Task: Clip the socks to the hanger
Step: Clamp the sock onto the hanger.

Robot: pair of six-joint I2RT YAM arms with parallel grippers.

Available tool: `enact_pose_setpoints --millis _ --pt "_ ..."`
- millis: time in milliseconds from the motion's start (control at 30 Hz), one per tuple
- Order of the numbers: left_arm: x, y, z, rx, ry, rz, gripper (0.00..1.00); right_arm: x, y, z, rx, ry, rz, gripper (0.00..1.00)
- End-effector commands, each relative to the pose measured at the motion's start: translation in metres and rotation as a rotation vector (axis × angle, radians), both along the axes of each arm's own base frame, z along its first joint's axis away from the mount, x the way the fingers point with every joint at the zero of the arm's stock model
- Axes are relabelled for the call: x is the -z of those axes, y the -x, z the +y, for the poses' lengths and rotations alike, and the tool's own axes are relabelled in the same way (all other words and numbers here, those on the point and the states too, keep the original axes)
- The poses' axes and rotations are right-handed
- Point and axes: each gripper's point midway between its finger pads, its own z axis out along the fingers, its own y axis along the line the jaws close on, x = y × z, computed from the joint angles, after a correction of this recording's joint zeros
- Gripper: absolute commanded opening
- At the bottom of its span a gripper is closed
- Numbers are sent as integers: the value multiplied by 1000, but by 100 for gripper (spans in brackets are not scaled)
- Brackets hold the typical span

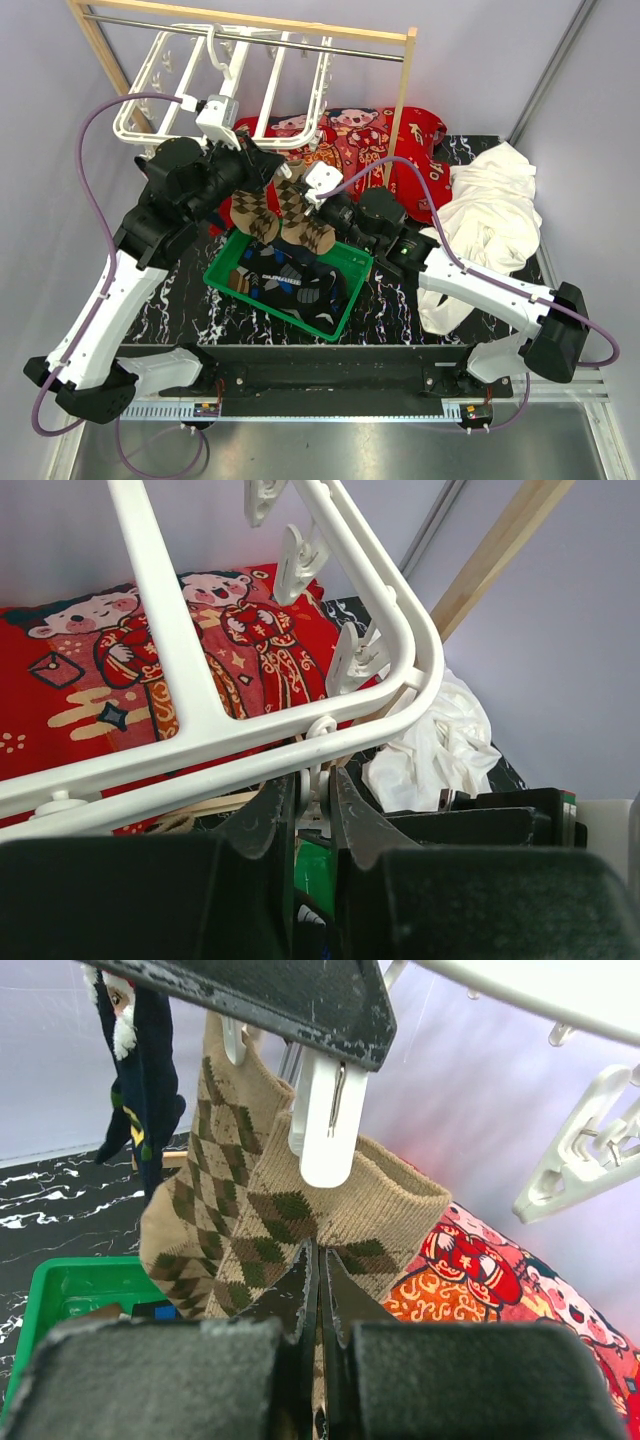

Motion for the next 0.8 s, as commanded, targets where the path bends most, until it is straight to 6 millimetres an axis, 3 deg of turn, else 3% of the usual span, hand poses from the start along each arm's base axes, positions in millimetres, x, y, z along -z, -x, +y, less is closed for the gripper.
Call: enact_pose_setpoints --millis 0,567,767 --pt "-17 -2 5 -24 8 -50 0 -49 9 -12 4 -100 -84 0" --pt "-50 5 13 -37 50 -129 0 -33 15 -18 -4 -80 -59 0" --pt "-39 -1 9 -39 34 -107 0 -35 24 -22 -30 -94 -68 0"
